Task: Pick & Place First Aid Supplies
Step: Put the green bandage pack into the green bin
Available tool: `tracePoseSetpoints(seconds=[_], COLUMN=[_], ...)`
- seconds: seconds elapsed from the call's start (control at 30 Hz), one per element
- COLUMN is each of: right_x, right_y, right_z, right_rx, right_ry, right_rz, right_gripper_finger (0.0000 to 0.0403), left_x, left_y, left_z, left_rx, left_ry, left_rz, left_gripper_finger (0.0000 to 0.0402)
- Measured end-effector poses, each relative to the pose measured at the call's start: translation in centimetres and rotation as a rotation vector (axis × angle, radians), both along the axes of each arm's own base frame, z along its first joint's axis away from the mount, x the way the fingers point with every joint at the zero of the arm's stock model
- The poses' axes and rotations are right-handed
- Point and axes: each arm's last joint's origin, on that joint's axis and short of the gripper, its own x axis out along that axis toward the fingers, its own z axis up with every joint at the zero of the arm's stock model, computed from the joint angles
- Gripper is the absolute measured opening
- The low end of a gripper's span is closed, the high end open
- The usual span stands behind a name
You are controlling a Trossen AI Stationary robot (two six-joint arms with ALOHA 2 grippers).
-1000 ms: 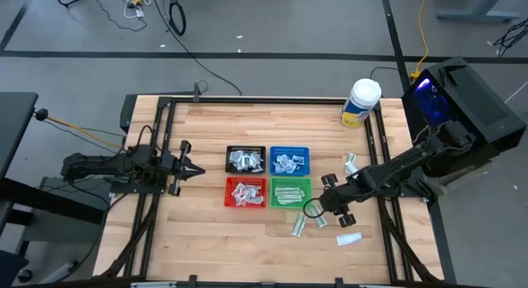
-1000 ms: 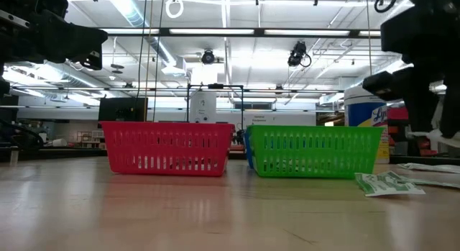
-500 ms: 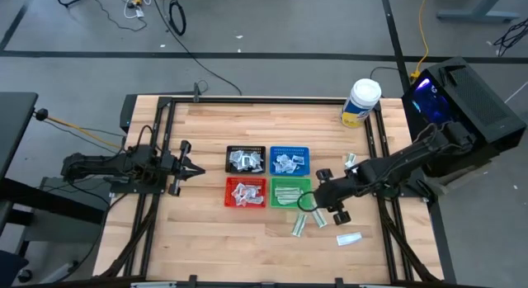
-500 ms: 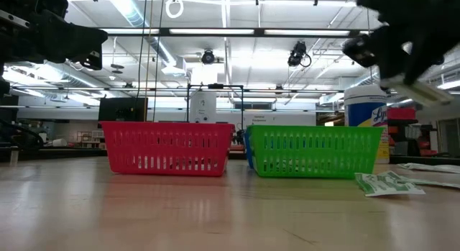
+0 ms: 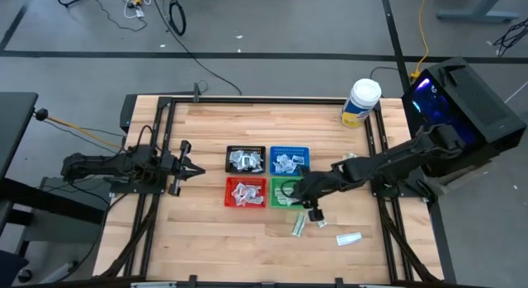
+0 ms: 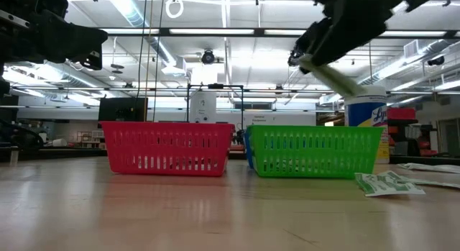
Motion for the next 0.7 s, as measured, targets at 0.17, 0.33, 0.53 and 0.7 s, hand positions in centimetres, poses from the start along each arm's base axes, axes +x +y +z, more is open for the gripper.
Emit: tracePoseSetpoints(seconds=[0.17, 0.33, 0.53, 0.7], right_x=[1.3, 1.8, 1.9, 1.9], right_y=[-0.5, -0.5, -0.7, -0.9], right_z=[-1.4, -2.8, -3.0, -3.1], right_rx=[-0.003, -0.019, -0.064, -0.122], right_ry=[0.006, 0.051, 0.054, 0.043], right_rz=[-0.03, -0.038, -0.074, -0.132], right_gripper_finger=[0.0121, 0.0125, 0.0182, 0.0248], left_x=[0.0, 0.0, 0.0, 0.0], left_y=[0.0, 0.0, 0.0, 0.0], left_z=[0.0, 0.0, 0.0, 0.0], left_rx=[0.0, 0.0, 0.0, 0.0], left_ry=[0.0, 0.0, 0.0, 0.0], left_rz=[0.0, 0.0, 0.0, 0.0], left_gripper_finger=[0.0025, 0.0025, 0.0025, 0.0025])
